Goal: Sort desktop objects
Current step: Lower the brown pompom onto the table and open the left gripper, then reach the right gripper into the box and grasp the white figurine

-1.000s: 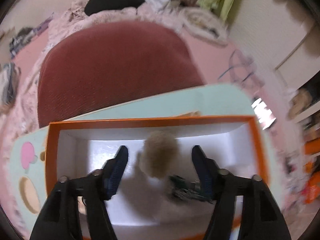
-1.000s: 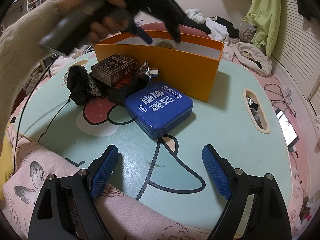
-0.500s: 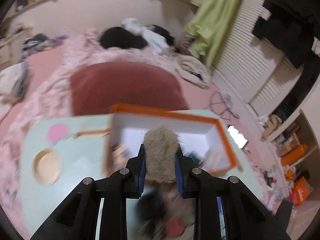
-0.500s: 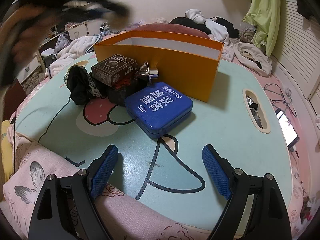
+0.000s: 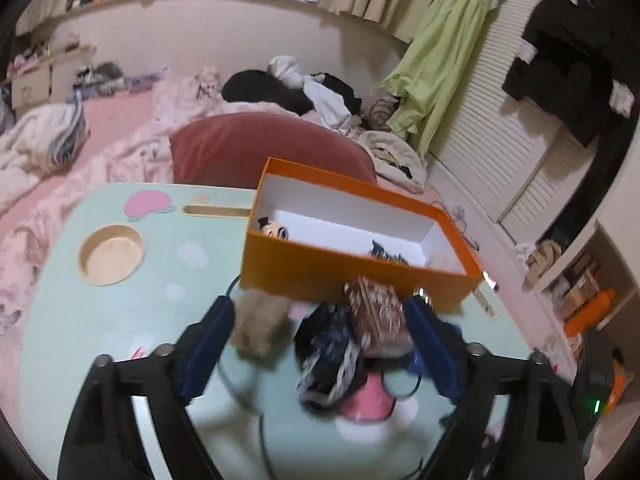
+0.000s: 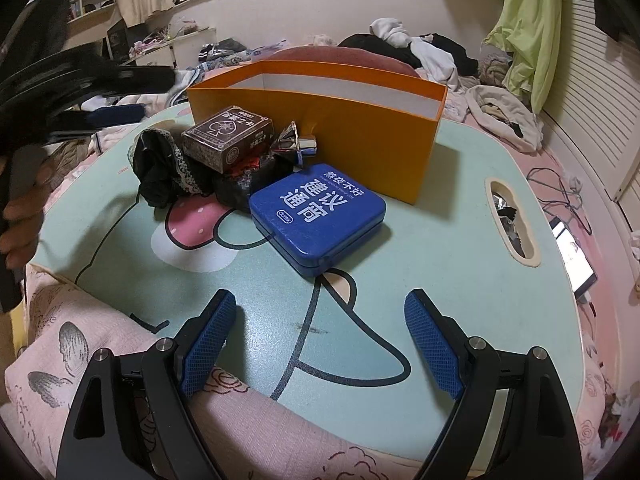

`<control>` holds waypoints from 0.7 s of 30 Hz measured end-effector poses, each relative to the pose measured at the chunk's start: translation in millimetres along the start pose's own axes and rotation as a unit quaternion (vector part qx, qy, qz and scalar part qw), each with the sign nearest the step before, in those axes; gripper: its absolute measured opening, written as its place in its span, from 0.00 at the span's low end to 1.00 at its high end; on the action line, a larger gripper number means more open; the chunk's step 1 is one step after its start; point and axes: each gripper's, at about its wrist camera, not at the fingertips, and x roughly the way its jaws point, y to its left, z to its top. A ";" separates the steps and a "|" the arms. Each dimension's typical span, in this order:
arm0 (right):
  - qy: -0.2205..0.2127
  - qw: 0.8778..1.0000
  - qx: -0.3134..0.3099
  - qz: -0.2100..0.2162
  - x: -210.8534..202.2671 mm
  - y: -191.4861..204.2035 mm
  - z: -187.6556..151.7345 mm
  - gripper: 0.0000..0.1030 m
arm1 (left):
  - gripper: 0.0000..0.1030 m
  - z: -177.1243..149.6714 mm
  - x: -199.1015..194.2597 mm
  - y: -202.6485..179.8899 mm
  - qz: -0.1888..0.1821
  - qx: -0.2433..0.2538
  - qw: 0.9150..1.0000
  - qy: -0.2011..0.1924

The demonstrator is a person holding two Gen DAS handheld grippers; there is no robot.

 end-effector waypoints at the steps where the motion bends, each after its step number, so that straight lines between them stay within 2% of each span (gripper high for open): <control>1: 0.000 1.000 0.000 0.000 0.0 -0.2 0.0 0.84 | 0.89 -7.0 -6.0 -0.3 0.007 0.011 1.000 0.001; 5: 0.000 1.000 0.000 0.000 0.0 0.1 -0.1 0.84 | 0.96 -44.8 -17.4 -4.4 0.055 0.070 0.996 0.010; 8: 0.000 1.000 0.000 0.000 0.0 -0.7 0.1 0.84 | 0.96 -78.8 0.4 -6.4 0.078 0.105 0.990 0.057; 9: 0.001 1.000 0.000 -0.001 0.0 -1.3 0.1 0.84 | 1.00 -87.6 5.8 -6.4 0.097 0.112 0.988 0.051; 10: 0.001 1.000 -0.001 -0.001 0.2 -0.6 0.1 0.84 | 1.00 -92.4 5.6 -9.4 0.110 0.118 0.987 0.027; 21: -0.001 1.000 0.000 0.004 -5.5 1.0 0.9 0.84 | 1.00 -84.3 7.8 -4.1 0.101 0.107 0.989 0.027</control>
